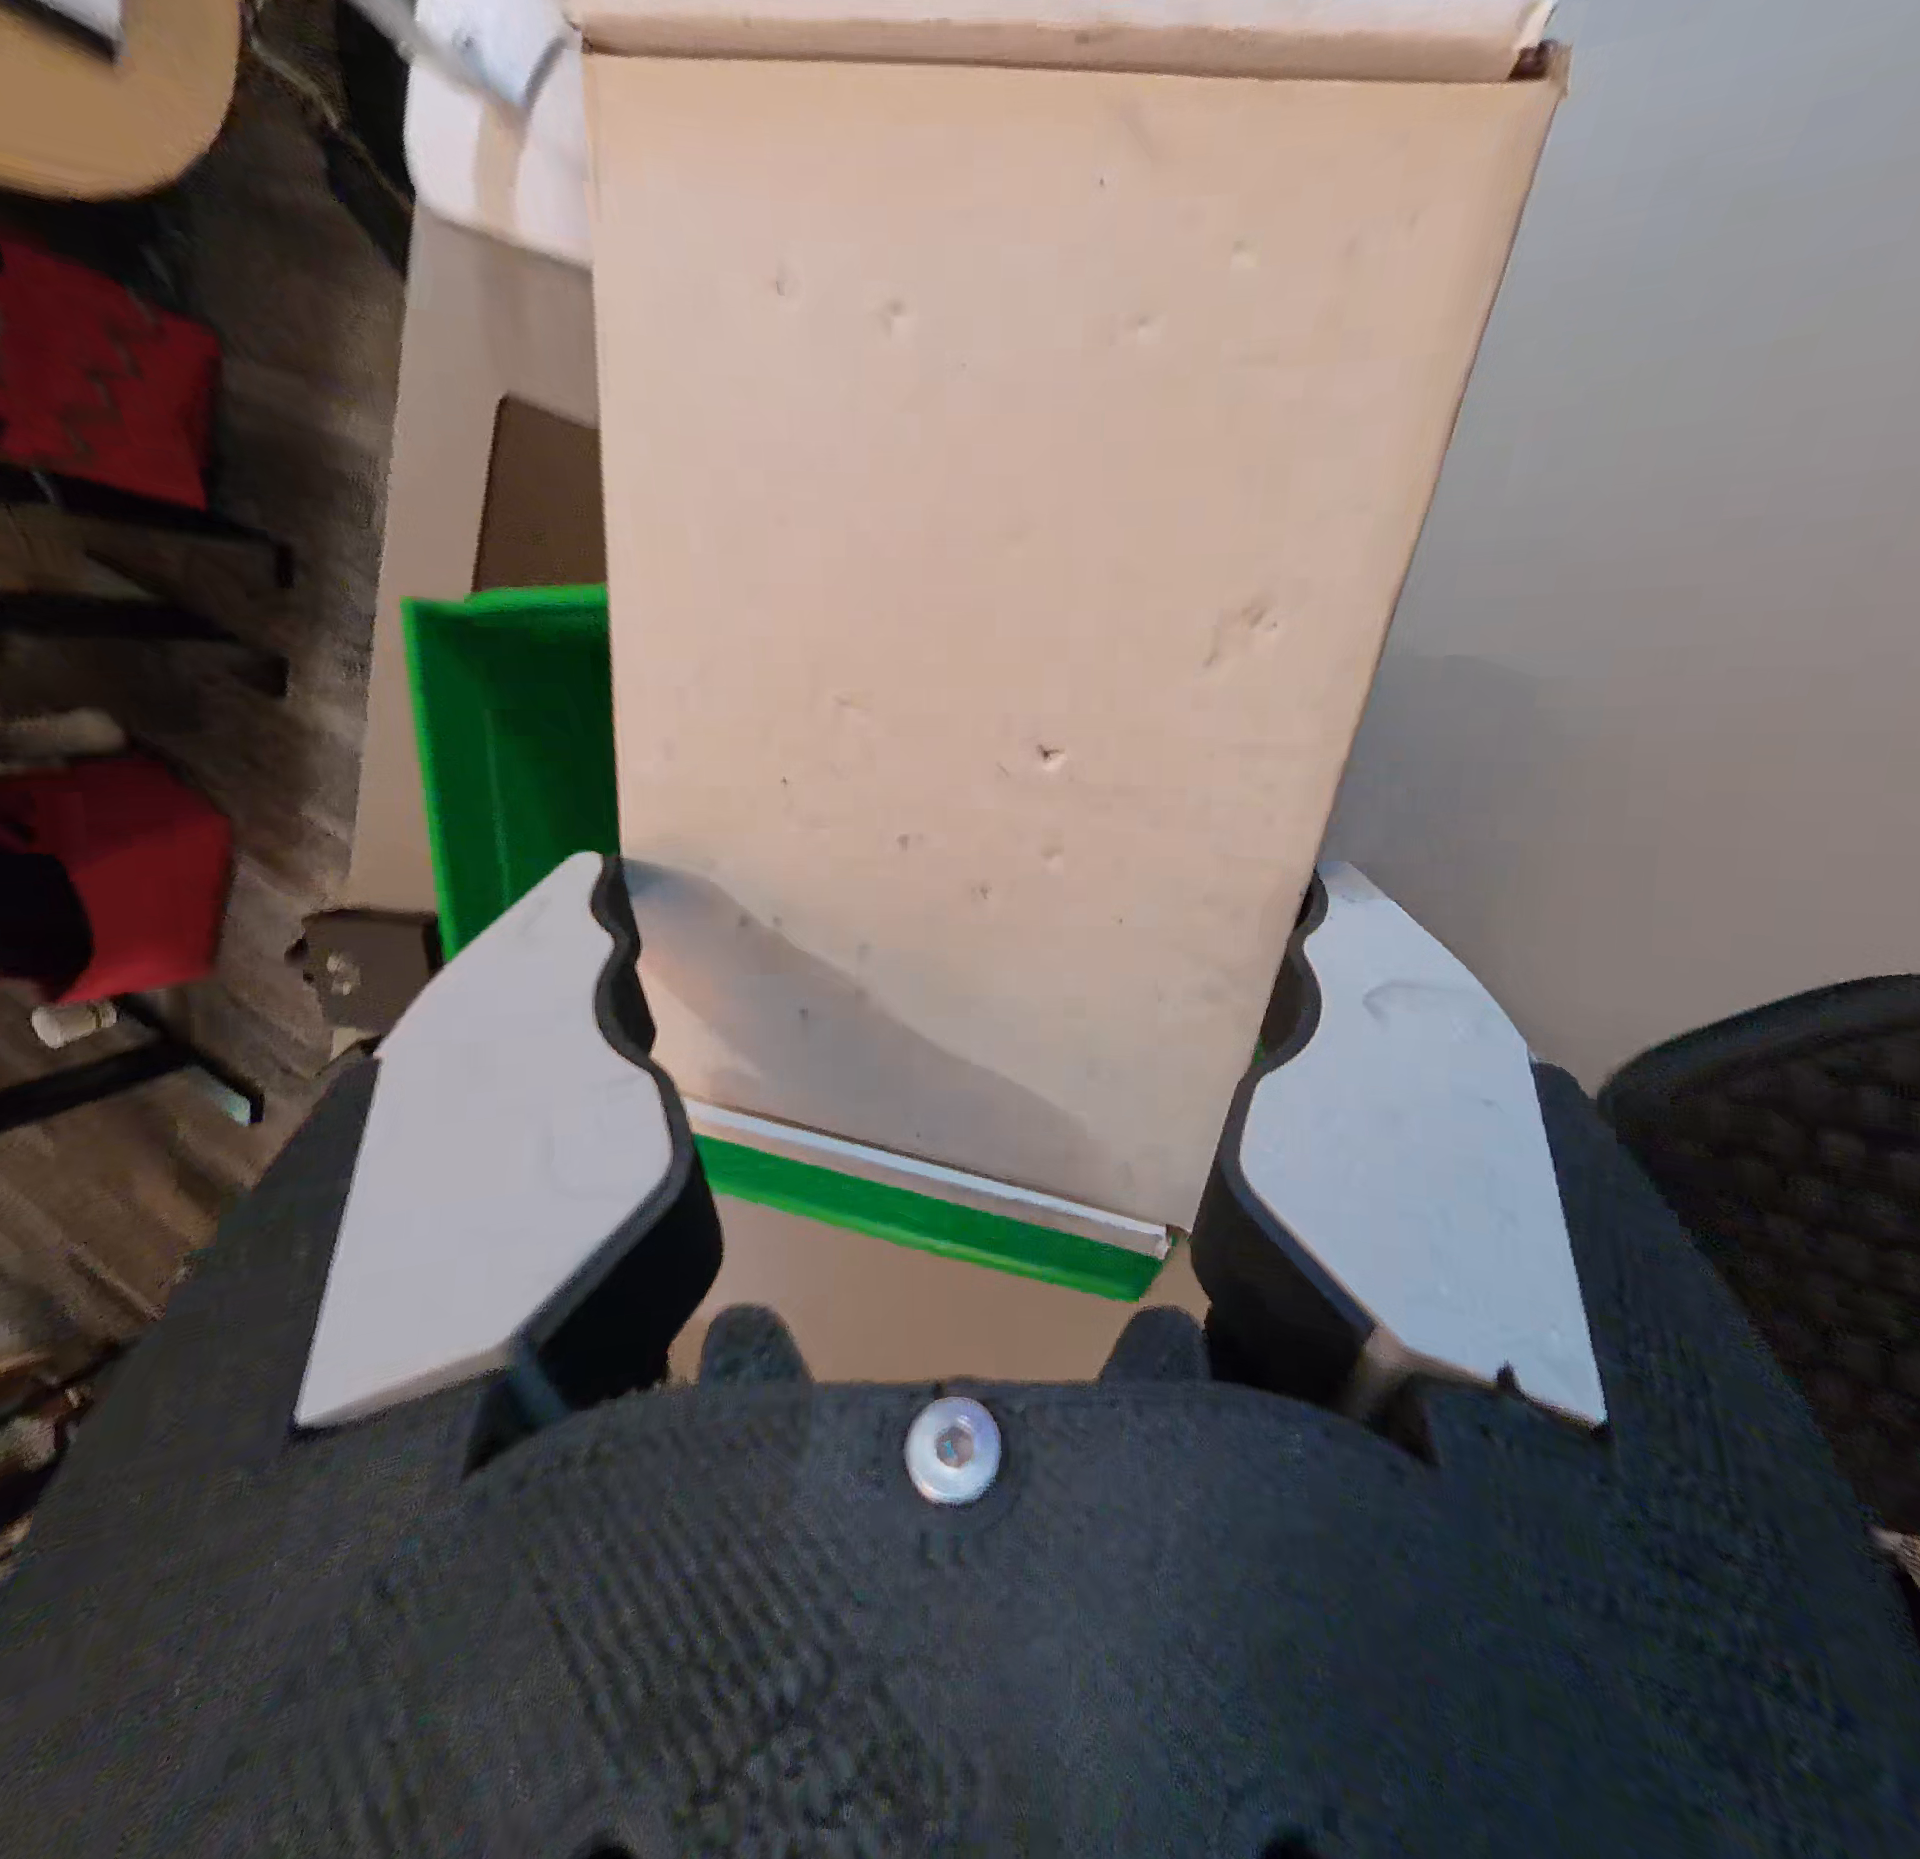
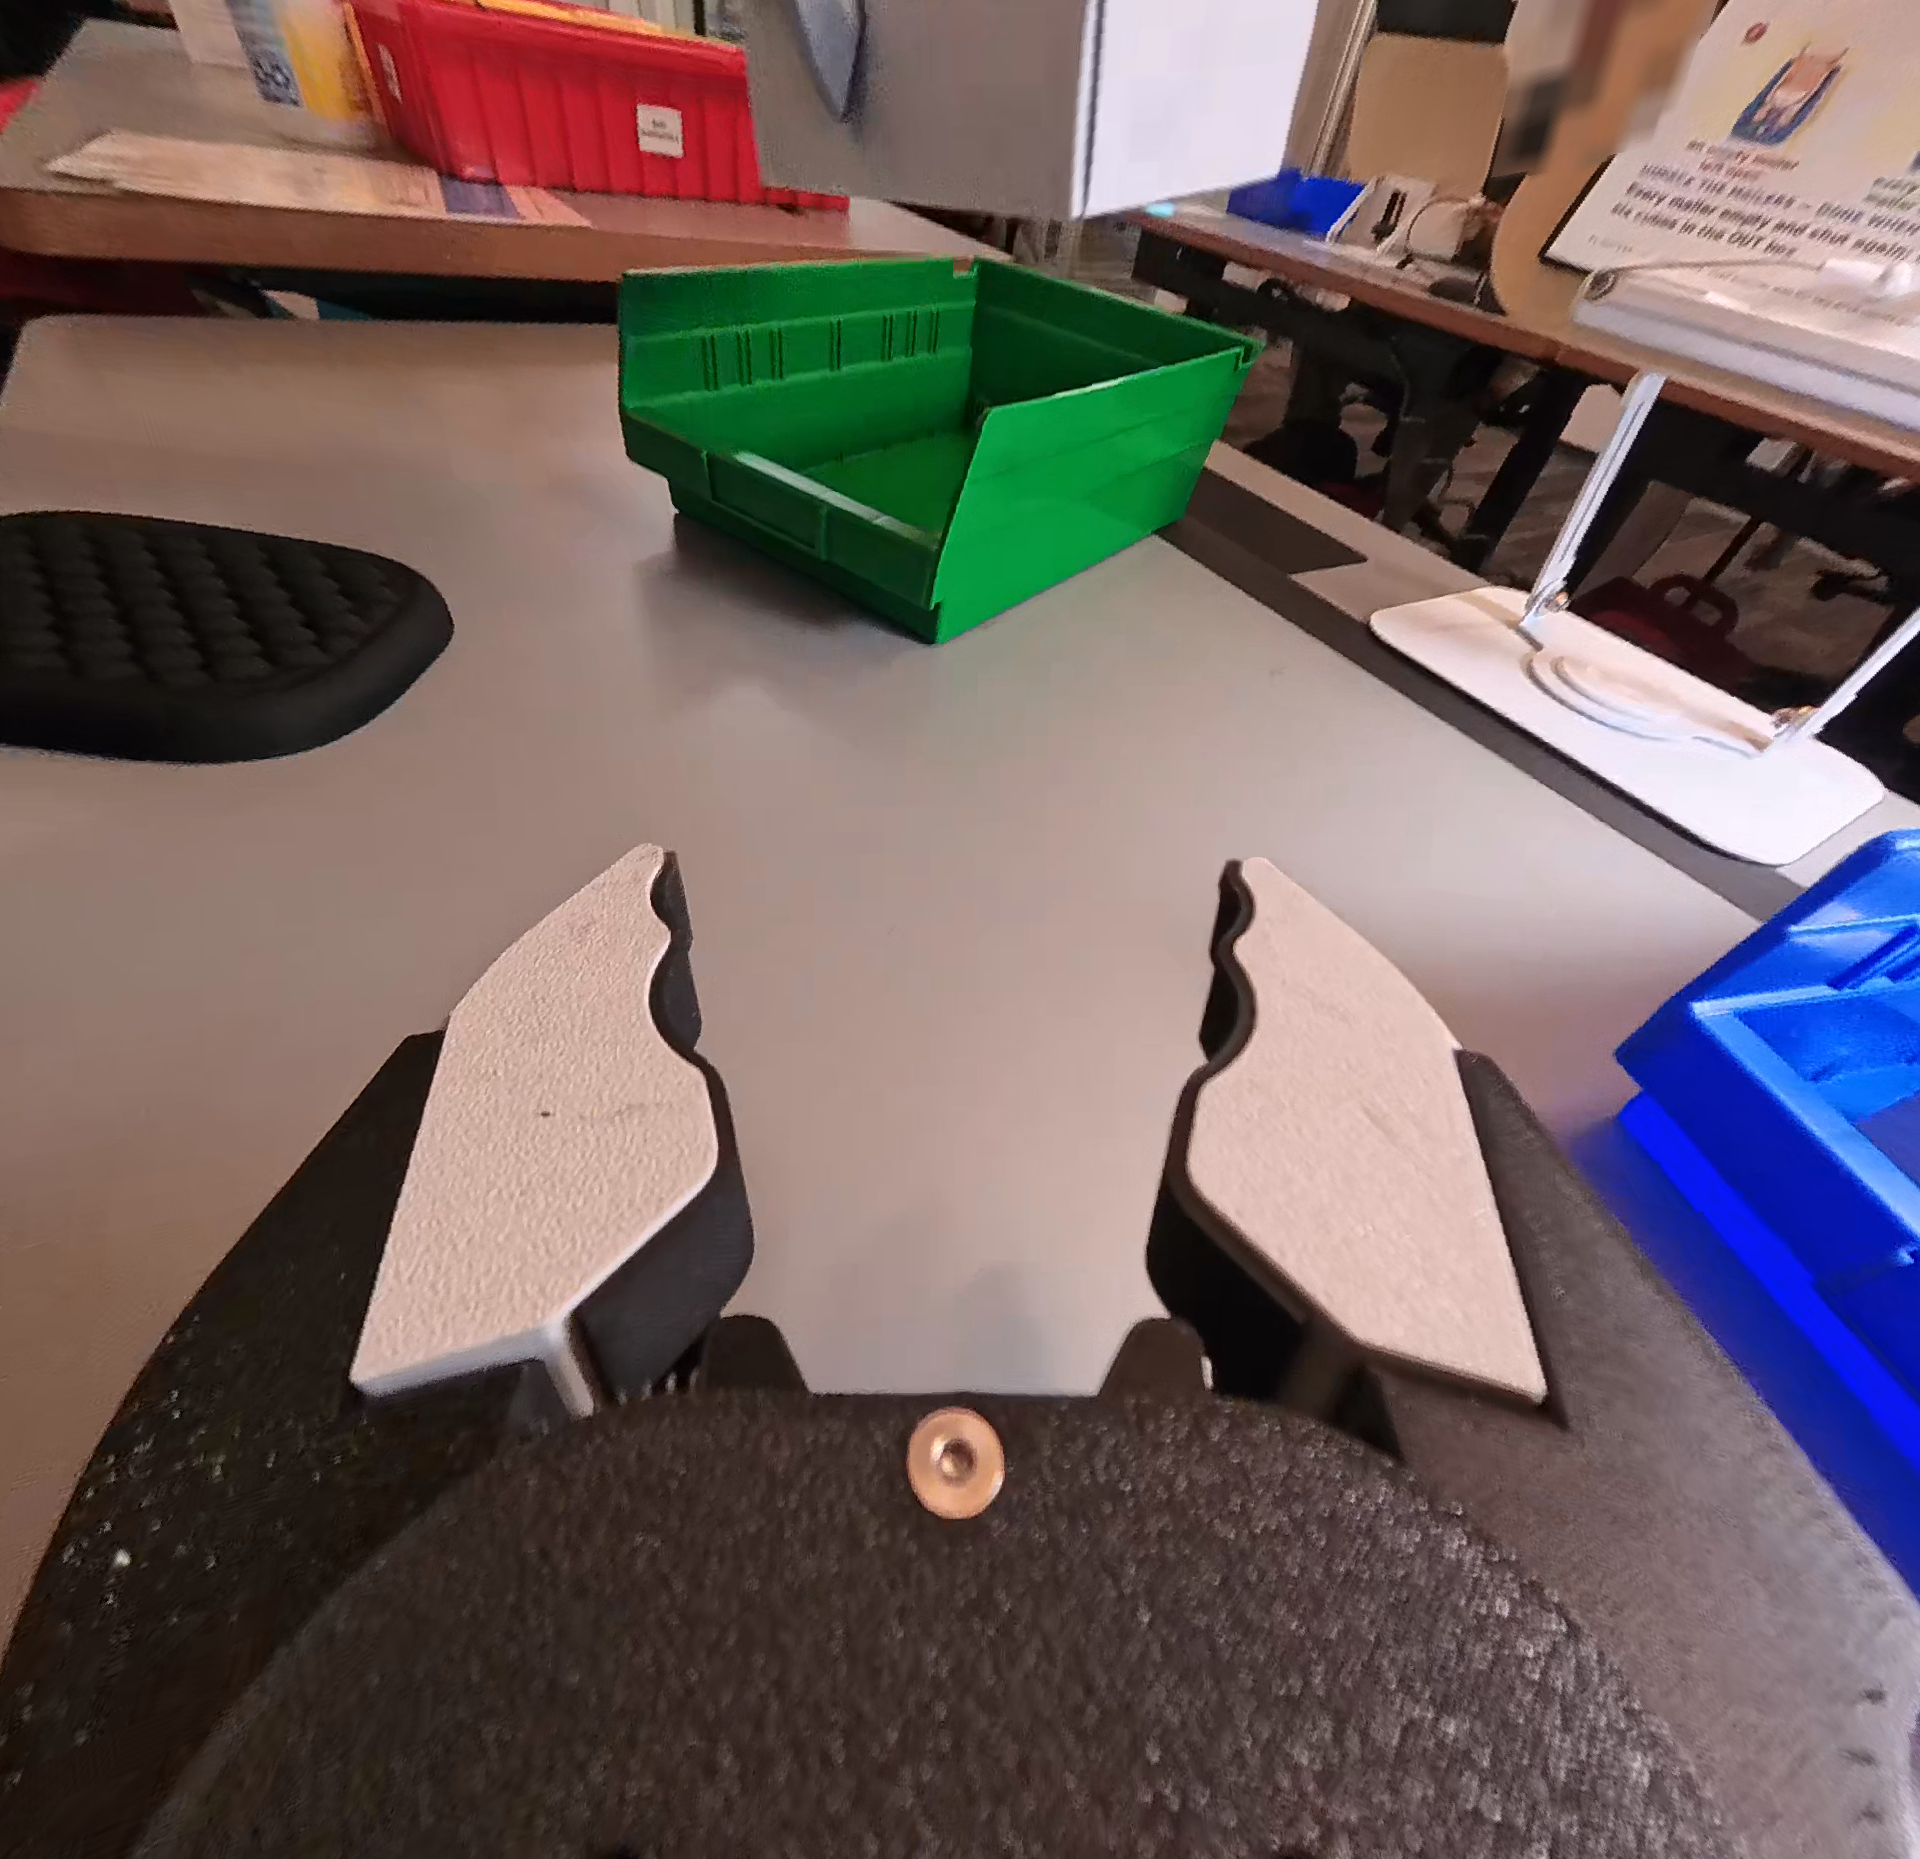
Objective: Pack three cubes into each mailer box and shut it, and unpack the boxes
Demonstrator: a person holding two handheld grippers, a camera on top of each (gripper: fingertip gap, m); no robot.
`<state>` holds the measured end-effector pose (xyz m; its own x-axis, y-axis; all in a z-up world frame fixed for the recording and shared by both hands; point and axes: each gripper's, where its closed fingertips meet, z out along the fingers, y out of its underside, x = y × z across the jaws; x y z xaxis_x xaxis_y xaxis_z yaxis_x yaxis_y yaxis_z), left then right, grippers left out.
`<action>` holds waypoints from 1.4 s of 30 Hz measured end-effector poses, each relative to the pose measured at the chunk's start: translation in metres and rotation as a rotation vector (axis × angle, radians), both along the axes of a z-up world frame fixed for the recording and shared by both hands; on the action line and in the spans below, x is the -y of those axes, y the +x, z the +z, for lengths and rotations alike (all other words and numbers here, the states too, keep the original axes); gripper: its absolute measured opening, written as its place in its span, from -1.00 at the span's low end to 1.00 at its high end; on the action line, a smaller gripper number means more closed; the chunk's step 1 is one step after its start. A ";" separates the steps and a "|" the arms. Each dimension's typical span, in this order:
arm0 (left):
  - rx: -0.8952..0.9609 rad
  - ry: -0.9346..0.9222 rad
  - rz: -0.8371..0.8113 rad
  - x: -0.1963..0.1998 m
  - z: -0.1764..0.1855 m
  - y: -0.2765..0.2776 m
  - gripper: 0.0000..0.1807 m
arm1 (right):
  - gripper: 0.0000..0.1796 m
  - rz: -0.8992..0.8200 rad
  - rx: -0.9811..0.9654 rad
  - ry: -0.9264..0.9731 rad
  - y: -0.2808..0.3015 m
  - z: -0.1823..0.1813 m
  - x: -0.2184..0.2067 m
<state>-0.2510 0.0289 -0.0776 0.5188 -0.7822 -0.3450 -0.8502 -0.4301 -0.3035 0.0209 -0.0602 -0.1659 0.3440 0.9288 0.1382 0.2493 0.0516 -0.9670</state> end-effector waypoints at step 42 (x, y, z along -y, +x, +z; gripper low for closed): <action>0.933 0.159 -0.366 0.102 -0.105 0.219 0.15 | -0.09 0.090 0.065 0.090 0.009 -0.022 -0.012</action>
